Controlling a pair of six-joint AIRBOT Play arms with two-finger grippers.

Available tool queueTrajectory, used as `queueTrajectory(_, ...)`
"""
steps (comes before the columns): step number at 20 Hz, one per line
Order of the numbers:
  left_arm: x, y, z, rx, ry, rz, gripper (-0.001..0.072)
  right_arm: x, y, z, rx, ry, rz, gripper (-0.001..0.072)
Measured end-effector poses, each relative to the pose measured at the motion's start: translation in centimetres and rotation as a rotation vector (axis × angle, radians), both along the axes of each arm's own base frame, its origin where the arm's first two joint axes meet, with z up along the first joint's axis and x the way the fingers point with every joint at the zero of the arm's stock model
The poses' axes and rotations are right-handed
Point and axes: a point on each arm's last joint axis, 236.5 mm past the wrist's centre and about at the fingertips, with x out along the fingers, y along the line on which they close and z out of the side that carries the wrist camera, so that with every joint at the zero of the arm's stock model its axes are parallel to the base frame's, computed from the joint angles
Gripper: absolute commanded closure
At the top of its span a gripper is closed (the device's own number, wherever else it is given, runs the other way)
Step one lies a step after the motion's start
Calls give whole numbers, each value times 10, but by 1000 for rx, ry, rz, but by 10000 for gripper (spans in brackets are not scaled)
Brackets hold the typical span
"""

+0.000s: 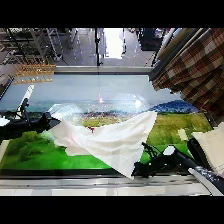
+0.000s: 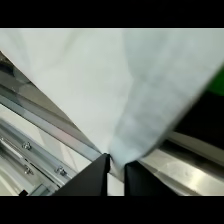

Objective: Fold the clothes and pants, and hang the long-sleeved shirts on hangers.

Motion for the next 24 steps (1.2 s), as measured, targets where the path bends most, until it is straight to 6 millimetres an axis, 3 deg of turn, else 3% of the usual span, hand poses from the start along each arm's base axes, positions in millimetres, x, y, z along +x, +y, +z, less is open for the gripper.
queueTrajectory(2, 1, -1, 4, -14, -7, 3, 703, 9, 13, -2, 23, -51, -6, 700)
queueTrajectory(4, 3, 0, 22, -40, -48, 3, 703, 25, 12, 5, 13, -140, 12, 700)
queueTrajectory(5, 3, -1, 40, -66, -81, -3, 703, 36, 11, 21, 17, -202, 25, 701)
queueTrajectory(7, 9, 8, 97, -109, -204, 12, 703, 61, 5, 78, 14, -356, 60, 701)
queueTrajectory(8, 7, 10, 138, -144, -288, 5, 703, 82, -5, 115, -24, -486, 53, 701)
queueTrajectory(9, 3, 12, 182, -180, -383, -1, 703, 98, -16, 167, -59, -643, 46, 701)
queueTrajectory(11, -19, 13, 289, -271, -628, -8, 702, 110, -44, 284, -161, -976, 7, 701)
queueTrajectory(12, -41, 11, 347, -320, -769, -19, 702, 105, -59, 347, -211, -1147, -37, 701)
queueTrajectory(14, -101, 7, 452, -410, -1064, -37, 702, 64, -76, 466, -268, -1458, -113, 701)
queueTrajectory(15, -140, 4, 499, -449, -1216, -44, 703, 40, -84, 513, -292, -1589, -154, 701)
queueTrajectory(17, -209, -5, 562, -479, -1453, -39, 703, -13, -93, 592, -317, -1827, -222, 701)
queueTrajectory(18, -238, -10, 584, -467, -1546, -22, 703, -38, -98, 622, -330, -1924, -254, 701)
queueTrajectory(20, -271, -23, 606, -387, -1664, 18, 703, -75, -106, 663, -362, -2070, -302, 701)
queueTrajectory(22, -269, -30, 607, -255, -1682, 75, 703, -85, -111, 679, -395, -2121, -317, 701)
queueTrajectory(24, -240, -25, 590, -84, -1600, 147, 703, -67, -118, 675, -447, -2083, -317, 701)
